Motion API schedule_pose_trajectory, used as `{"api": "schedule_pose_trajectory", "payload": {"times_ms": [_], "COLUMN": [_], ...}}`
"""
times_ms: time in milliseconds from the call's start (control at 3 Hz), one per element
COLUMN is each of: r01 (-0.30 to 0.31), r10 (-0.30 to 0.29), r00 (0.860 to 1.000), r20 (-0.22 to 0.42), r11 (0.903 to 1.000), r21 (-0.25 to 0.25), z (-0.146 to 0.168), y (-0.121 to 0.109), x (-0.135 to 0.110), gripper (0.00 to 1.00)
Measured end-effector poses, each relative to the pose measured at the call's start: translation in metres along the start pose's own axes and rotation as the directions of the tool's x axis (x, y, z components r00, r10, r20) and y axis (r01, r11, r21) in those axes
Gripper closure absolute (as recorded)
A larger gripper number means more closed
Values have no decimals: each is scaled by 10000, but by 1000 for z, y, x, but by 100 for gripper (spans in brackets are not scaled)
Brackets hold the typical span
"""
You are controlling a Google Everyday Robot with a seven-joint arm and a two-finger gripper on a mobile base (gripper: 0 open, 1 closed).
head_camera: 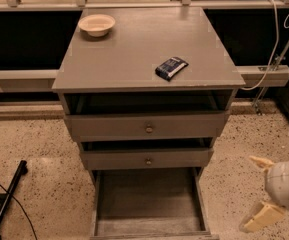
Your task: Close bottom drawer
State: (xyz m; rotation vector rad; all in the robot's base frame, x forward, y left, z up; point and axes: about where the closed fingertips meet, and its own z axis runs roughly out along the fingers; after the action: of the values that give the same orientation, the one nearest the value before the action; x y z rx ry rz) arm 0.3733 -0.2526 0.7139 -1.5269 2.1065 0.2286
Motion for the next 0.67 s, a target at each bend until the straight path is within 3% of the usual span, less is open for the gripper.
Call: {"api": "schedule_pose_trajectory", "payload": {"times_ms": [333,667], "r01": [481,387], "r10": [-465,-306], "r00": [9983,9972], "r20": [364,684], "r11": [9978,9921], "r21": [-450,-1197], "z": [89,143], "y": [6,19], "x": [86,136], "gripper": [0,0]}}
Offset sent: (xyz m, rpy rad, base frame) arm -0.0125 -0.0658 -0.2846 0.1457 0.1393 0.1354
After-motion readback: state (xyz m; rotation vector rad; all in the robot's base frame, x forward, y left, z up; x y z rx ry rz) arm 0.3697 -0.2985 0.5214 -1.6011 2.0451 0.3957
